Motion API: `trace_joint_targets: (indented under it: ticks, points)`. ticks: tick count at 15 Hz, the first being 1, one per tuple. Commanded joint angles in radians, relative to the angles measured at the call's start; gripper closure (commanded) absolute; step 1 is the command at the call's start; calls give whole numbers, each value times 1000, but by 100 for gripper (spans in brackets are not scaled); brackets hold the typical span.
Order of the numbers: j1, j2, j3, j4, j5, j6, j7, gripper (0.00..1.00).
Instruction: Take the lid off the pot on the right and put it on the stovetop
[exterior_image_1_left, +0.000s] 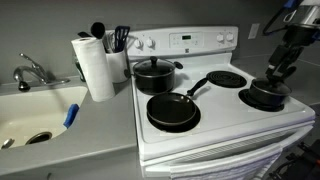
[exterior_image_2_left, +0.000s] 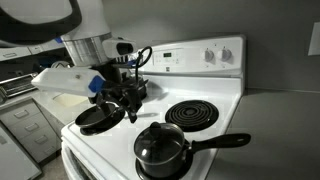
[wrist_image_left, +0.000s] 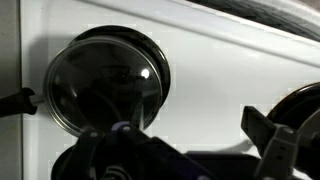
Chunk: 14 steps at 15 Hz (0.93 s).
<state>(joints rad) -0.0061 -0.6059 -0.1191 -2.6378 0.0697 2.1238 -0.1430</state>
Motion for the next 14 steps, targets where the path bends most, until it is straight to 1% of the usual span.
trace_joint_targets:
  ticks: [1,3,4,5,6,9,10,11,14]
  points:
    - [-21,53,-38,40,-70,-47,-122,0]
    - [-30,75,-44,45,-117,-14,-150,0]
    - [-36,89,-40,48,-136,13,-140,0]
    - [-47,100,-28,54,-148,29,-101,0]
    - [-30,50,-37,24,-118,4,-113,0]
    - [-39,76,-38,34,-137,13,-116,0]
    - [-40,80,-47,31,-148,25,-144,0]
    - [-30,77,-62,24,-151,45,-201,0]
    - [-36,94,-90,48,-182,25,-315,0]
